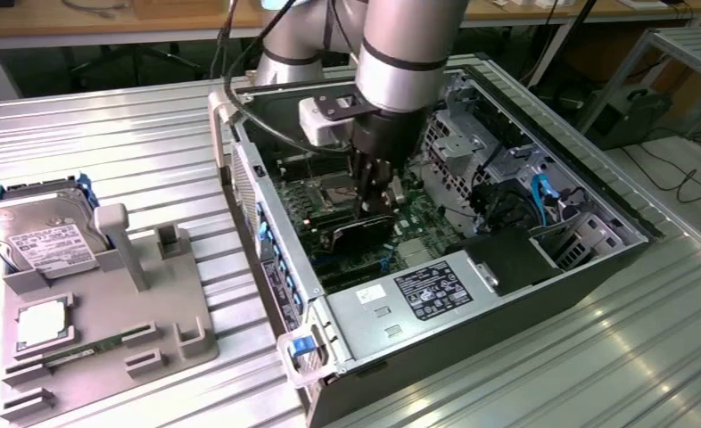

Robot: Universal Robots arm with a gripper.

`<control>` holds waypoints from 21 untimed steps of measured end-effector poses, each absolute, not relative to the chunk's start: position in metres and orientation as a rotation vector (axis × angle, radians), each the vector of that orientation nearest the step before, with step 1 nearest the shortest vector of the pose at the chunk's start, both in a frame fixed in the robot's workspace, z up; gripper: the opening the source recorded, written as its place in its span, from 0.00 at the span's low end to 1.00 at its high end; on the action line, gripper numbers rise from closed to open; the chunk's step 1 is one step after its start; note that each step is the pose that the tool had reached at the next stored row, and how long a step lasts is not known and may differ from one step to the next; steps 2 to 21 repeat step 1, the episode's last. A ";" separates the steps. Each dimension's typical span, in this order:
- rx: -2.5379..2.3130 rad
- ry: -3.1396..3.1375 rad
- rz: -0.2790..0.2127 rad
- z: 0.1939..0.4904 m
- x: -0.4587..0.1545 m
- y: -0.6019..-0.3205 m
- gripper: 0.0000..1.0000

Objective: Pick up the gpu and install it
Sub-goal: 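Press down on the gpu until it lock into place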

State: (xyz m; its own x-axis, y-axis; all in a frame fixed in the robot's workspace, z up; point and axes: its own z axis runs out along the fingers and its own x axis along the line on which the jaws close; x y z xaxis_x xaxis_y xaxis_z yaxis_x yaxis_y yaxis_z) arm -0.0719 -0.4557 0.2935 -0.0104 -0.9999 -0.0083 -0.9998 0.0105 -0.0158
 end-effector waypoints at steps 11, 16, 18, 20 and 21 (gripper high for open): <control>-2.198 2.221 -0.008 0.294 -0.072 -0.456 0.11; -2.198 2.221 -0.008 0.294 -0.072 -0.456 0.11; -2.198 2.221 -0.008 0.294 -0.072 -0.456 0.11; -2.198 2.221 -0.008 0.294 -0.072 -0.456 0.11; -2.198 2.221 -0.008 0.294 -0.072 -0.456 0.11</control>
